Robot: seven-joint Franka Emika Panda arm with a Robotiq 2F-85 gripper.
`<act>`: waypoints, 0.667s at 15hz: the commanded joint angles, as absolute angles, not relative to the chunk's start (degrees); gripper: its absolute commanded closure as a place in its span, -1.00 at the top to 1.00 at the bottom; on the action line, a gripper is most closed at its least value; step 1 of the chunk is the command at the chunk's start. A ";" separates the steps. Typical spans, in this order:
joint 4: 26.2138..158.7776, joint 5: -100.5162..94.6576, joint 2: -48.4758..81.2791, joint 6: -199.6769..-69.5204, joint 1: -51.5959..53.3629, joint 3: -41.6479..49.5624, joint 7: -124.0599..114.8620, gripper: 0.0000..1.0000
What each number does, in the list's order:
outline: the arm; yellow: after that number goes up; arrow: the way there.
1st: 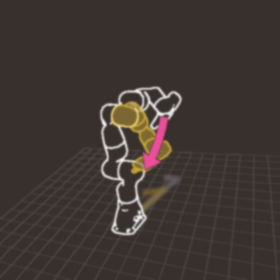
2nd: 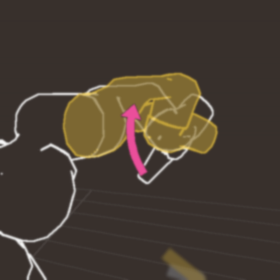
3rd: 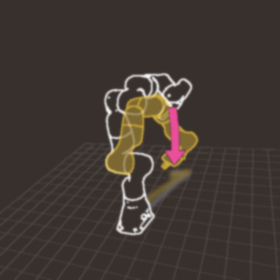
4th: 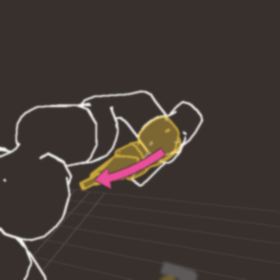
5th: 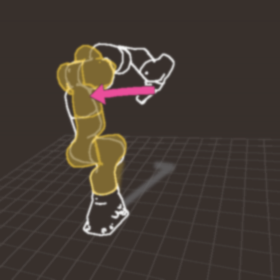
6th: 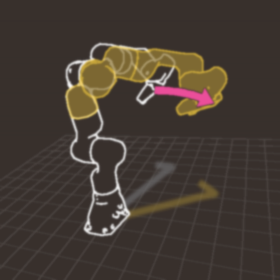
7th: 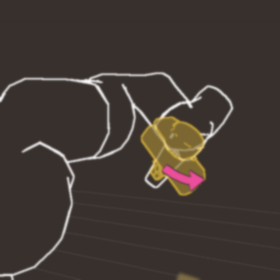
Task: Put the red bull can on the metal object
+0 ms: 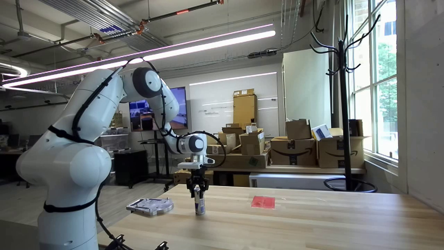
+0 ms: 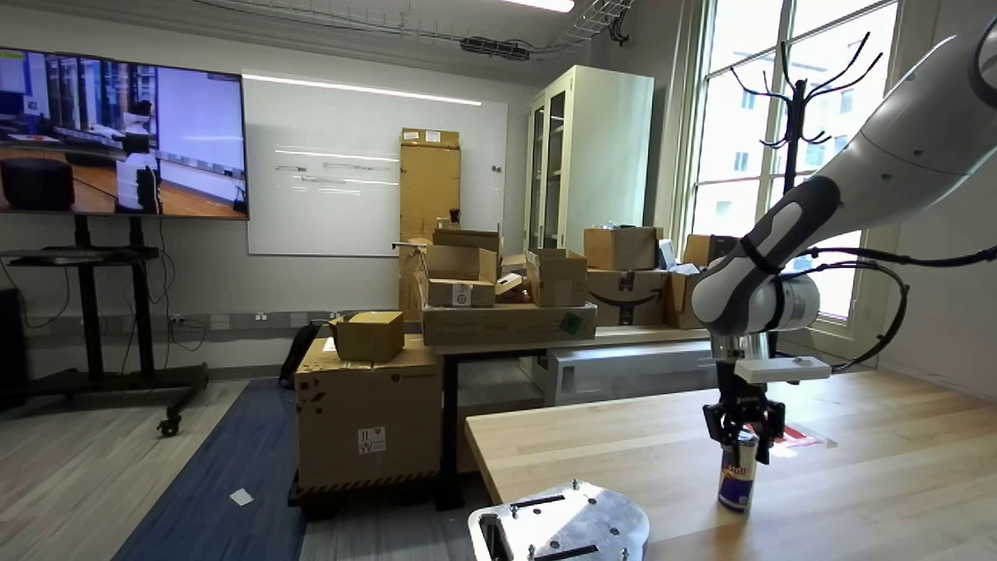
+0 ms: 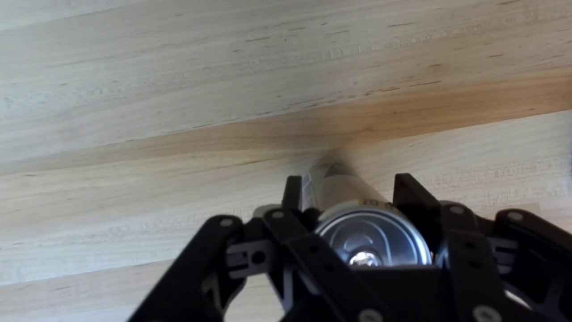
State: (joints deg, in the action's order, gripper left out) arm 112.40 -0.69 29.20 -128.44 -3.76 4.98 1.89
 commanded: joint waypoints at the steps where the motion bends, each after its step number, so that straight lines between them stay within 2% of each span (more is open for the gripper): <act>1: 113.71 -0.26 27.24 -128.83 -4.94 3.96 3.78 -0.40; 10: 118.77 -4.93 15.60 -127.77 -1.29 3.85 2.31 -0.40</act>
